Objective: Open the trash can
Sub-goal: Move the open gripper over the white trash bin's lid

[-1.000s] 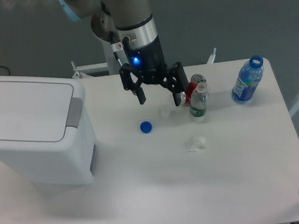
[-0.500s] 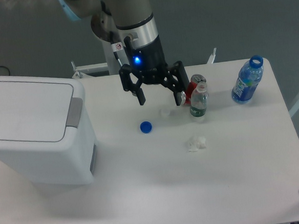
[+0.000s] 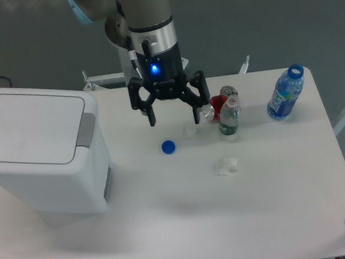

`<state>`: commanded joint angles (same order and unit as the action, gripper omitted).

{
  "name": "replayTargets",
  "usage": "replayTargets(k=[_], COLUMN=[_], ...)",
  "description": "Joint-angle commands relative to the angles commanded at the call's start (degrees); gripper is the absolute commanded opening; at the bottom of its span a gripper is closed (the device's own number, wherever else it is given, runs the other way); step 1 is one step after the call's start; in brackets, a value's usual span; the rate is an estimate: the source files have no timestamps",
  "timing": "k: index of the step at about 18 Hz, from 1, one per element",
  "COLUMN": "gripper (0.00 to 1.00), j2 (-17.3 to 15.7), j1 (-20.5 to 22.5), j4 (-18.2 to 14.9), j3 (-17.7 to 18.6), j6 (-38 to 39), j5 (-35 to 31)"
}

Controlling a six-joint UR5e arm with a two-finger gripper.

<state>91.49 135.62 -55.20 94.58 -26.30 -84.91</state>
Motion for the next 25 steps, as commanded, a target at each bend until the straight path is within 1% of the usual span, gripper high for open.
replayTargets(k=[2,4,10,14,17,25], gripper=[1.0,1.0,1.0,1.0,1.0,1.0], j2=[0.0,0.0,0.44,1.58,1.32,0.7], j1=[0.0,0.0,-2.28,-3.16,-3.43,-3.43], j4=[0.0,0.0,0.0,0.0,-0.09,-0.18], j3=[-0.62,-0.97,-1.15,-0.71,-0.8,0.61], j6=[3.86,5.64,5.73,5.82,5.99,5.82], j5=[3.16,5.98,6.87,8.27,11.43,11.53])
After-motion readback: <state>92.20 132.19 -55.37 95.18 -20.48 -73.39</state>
